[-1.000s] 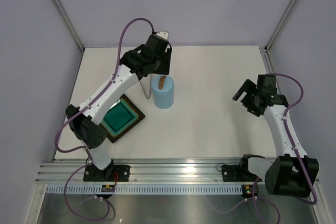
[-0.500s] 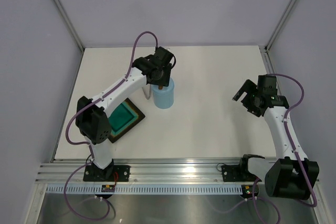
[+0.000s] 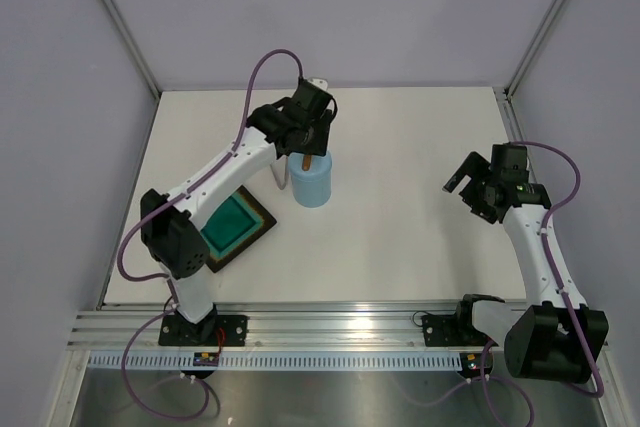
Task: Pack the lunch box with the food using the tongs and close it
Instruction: Close the box lid on the packing box.
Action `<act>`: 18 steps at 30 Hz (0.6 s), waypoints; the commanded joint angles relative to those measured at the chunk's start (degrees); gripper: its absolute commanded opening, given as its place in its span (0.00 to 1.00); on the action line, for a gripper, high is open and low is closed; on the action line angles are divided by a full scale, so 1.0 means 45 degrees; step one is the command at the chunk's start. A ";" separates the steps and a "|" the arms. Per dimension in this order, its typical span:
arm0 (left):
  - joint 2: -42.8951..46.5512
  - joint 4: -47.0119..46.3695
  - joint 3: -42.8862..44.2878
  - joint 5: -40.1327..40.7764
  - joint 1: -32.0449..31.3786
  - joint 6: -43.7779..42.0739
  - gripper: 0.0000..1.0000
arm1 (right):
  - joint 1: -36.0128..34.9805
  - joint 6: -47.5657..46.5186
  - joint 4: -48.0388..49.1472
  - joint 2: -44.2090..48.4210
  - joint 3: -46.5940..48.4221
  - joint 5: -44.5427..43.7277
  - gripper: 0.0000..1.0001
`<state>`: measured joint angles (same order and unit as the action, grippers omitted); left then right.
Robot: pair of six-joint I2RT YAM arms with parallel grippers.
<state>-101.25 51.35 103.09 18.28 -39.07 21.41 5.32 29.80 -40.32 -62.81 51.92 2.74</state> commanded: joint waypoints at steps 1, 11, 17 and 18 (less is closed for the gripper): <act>-0.0877 -0.0494 0.0002 0.0097 0.0010 -0.0012 0.56 | 0.0048 0.0115 0.0150 0.0109 -0.0112 0.0211 0.95; -0.1427 0.1029 0.1152 0.0525 -0.0048 0.0126 0.56 | 0.0048 0.0115 0.0170 0.0226 -0.0171 0.0211 0.95; 0.0291 0.1050 0.1799 0.1113 -0.0185 -0.0031 0.60 | 0.0048 0.0194 0.0131 0.0363 -0.0034 0.0133 0.95; 0.0583 0.0895 0.1586 0.1093 -0.0204 -0.0050 0.62 | 0.0048 0.0194 0.0111 0.0402 -0.0015 0.0094 0.95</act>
<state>-106.76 56.40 107.39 20.40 -39.46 22.06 5.32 30.22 -40.32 -62.72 51.03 2.72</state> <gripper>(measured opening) 0.605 0.950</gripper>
